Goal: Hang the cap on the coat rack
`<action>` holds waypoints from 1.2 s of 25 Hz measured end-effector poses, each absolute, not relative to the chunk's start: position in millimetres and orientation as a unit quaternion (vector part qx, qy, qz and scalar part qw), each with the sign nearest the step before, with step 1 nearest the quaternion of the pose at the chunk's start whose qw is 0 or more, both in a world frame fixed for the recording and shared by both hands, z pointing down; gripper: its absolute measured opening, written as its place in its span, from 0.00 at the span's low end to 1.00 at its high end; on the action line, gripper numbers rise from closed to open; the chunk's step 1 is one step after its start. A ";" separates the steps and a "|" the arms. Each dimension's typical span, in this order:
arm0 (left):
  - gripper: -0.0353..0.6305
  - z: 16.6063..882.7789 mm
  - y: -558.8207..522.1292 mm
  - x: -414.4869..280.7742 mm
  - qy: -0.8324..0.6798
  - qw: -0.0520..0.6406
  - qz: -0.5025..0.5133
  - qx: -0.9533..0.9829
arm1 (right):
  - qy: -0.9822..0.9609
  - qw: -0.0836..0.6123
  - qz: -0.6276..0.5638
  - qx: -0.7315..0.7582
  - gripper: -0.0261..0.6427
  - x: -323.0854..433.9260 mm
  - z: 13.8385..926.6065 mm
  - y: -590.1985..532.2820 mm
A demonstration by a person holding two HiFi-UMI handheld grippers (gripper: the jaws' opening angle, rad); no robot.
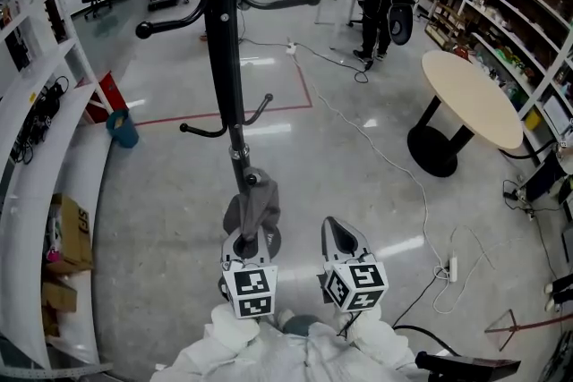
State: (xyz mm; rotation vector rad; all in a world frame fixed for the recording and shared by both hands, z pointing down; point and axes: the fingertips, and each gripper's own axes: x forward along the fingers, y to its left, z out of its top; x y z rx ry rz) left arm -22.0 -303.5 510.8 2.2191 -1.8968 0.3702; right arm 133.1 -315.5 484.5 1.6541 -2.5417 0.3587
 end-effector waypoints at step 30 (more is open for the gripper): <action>0.08 551.0 -353.0 -29.5 -0.659 0.132 0.127 0.730 | -0.806 0.047 0.151 0.570 0.05 171.9 500.7 -332.5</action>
